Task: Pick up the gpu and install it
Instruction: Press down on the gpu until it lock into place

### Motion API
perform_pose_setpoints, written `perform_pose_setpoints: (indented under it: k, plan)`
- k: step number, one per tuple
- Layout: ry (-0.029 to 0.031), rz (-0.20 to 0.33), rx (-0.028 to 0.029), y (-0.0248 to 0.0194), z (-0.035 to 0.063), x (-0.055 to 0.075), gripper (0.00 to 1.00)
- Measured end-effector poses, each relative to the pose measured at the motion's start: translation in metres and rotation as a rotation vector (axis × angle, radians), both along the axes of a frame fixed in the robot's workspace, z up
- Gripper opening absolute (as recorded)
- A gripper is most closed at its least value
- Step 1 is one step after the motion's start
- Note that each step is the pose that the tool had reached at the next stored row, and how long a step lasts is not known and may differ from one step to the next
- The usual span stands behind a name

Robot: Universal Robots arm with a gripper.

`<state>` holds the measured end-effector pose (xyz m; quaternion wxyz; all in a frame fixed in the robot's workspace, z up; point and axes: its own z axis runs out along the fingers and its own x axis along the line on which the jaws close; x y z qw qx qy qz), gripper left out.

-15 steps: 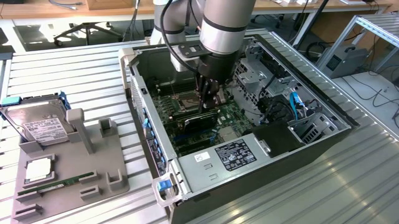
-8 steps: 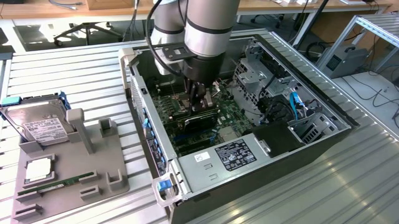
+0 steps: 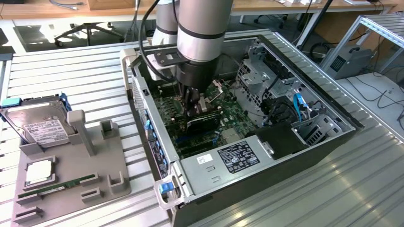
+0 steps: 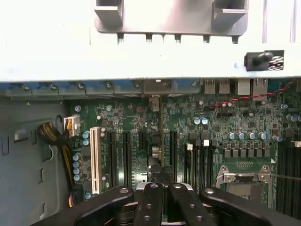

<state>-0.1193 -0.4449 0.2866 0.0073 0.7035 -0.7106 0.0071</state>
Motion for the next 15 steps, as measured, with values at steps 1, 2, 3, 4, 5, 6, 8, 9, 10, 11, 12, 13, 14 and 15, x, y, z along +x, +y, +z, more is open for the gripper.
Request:
perform_pose_setpoints:
  k: [1, 2, 3, 4, 5, 6, 8, 9, 10, 11, 12, 13, 14, 15]
  plan:
    - [0.0, 0.0, 0.0, 0.0001, -0.0007, -0.002, 0.11]
    - [0.0, 0.0, 0.0, 0.0001, -0.0016, -0.004, 0.11]
    - [-0.0001, 0.0, 0.0002, 0.0004, -0.0023, -0.006, 0.11]
    - [-0.0001, 0.0, 0.0002, 0.001, -0.0029, -0.007, 0.11]
    - [0.0, 0.0, 0.0001, 0.0018, -0.0034, -0.009, 0.11]
    - [0.0, 0.0, 0.0, 0.0026, -0.0039, -0.011, 0.11]
    - [0.0, 0.0, 0.0, 0.0031, -0.0048, -0.014, 0.11]
    - [0.0, 0.0, 0.0001, 0.0032, -0.0054, -0.016, 0.11]
    - [0.0, 0.0, 0.0001, 0.0033, -0.0058, -0.017, 0.11]
    - [-0.0001, 0.0, 0.0001, 0.0033, -0.0061, -0.018, 0.11]
    - [0.0, 0.001, -0.0001, 0.0033, -0.0064, -0.018, 0.11]
    - [0.0, 0.001, 0.0, 0.0033, -0.0067, -0.018, 0.11]
    - [0.0, 0.001, 0.0, 0.0033, -0.0071, -0.018, 0.11]
    - [0.0, 0.001, -0.0001, 0.0033, -0.0074, -0.018, 0.11]
